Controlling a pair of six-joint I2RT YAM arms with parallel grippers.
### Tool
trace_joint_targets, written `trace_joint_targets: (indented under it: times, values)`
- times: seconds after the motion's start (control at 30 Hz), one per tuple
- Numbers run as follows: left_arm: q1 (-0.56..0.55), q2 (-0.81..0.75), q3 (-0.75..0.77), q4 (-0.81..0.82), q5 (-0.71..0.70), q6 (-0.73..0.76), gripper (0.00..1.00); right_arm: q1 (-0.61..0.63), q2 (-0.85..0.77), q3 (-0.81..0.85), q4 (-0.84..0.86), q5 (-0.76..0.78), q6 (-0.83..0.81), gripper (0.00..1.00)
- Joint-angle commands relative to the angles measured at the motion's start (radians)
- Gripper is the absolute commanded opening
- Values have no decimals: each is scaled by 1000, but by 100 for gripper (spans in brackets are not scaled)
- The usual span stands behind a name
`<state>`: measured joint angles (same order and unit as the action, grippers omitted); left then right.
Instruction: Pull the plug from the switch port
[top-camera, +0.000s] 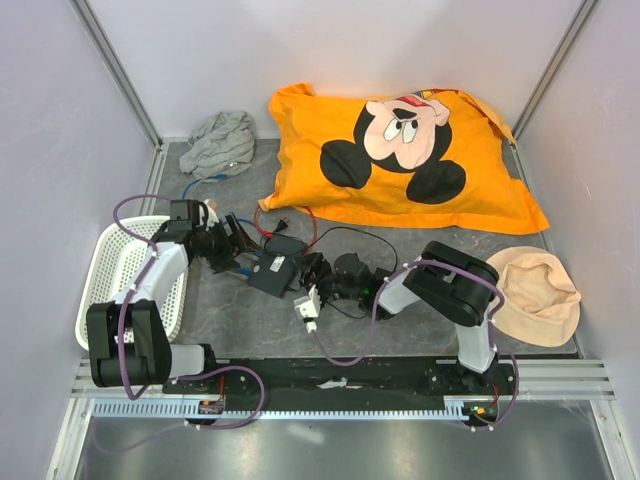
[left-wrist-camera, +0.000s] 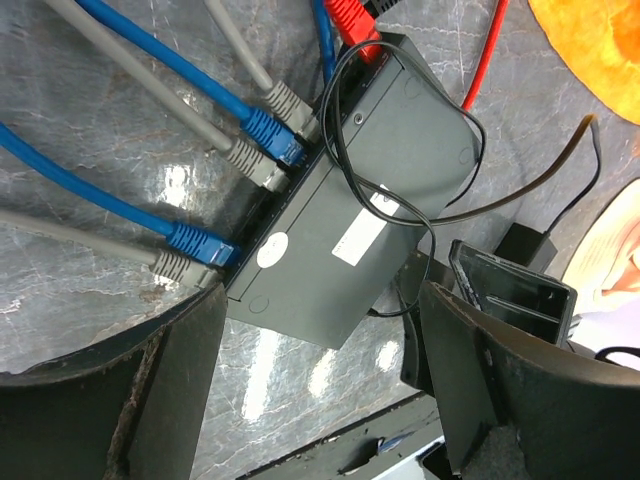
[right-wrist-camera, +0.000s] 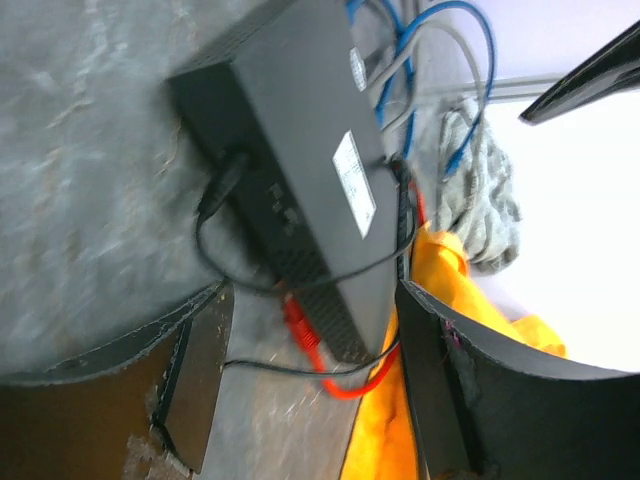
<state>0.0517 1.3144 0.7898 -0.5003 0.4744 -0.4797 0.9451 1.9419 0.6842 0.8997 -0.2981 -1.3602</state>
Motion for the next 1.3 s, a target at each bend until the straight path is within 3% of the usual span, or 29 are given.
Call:
trace_joint_targets:
  times: [0.0, 0.37, 0.7, 0.77, 0.8, 0.93, 1.0, 1.07, 1.27]
  values:
    - [17, -24, 0, 28, 10, -20, 84, -3, 78, 72, 60, -41, -39, 75]
    - [54, 2, -4, 40, 6, -23, 84, -39, 178, 143, 62, -87, -76, 65]
    - [63, -3, -4, 29, -5, -8, 84, -37, 178, 150, 116, -90, -20, 46]
    - [65, -3, -8, 28, -8, -2, 84, -35, 161, 184, 96, -72, 25, 45]
    - [63, -4, -8, 26, -11, 0, 84, -34, 149, 204, 70, -62, 50, 40]
    - [65, -7, 9, 20, -10, 10, 83, -32, 57, 360, -273, -46, 237, 24]
    - [68, -24, 14, 19, -10, 18, 82, -35, 14, 448, -347, -16, 407, 19]
    - [65, -43, 31, 37, 9, 33, 90, -35, -44, 451, -387, -1, 528, 14]
    - [66, -159, 156, 135, 35, 157, 93, -49, -192, 465, -531, 25, 803, 6]
